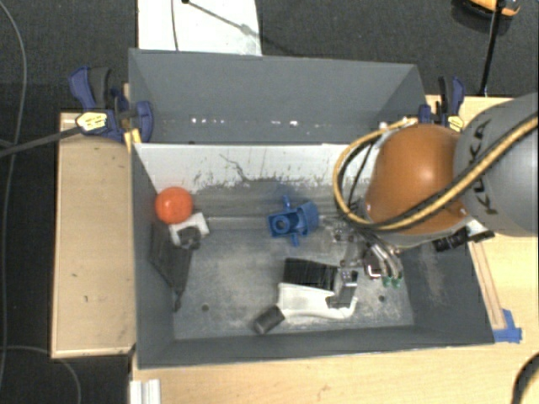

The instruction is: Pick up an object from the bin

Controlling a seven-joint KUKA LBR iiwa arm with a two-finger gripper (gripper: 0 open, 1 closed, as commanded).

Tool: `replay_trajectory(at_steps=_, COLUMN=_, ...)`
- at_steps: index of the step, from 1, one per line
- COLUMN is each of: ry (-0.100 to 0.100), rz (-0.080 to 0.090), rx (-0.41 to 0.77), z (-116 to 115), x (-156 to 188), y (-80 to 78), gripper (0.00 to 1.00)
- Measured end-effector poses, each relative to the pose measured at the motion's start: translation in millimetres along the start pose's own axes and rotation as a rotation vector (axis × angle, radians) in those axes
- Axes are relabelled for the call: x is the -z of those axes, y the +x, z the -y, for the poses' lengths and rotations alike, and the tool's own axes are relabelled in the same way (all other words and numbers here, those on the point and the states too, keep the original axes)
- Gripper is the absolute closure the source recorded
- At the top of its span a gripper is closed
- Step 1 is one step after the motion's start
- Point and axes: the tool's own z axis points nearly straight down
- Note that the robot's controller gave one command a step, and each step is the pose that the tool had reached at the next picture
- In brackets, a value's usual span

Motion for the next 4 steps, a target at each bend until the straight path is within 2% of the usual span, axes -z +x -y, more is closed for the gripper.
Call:
replay_trajectory(at_steps=1, ry=0.000, rz=-0.007, rx=-0.043, z=-4.3, x=-71.7, y=13.7, gripper=0.00)
replay_trajectory(at_steps=2, ry=-0.001, rz=-0.007, rx=-0.017, z=-5.2, x=-87.8, y=17.9, gripper=1.00)
replay_trajectory(at_steps=4, ry=-0.001, rz=-0.004, rx=-0.008, z=-5.2, x=-86.0, y=17.9, gripper=1.00)
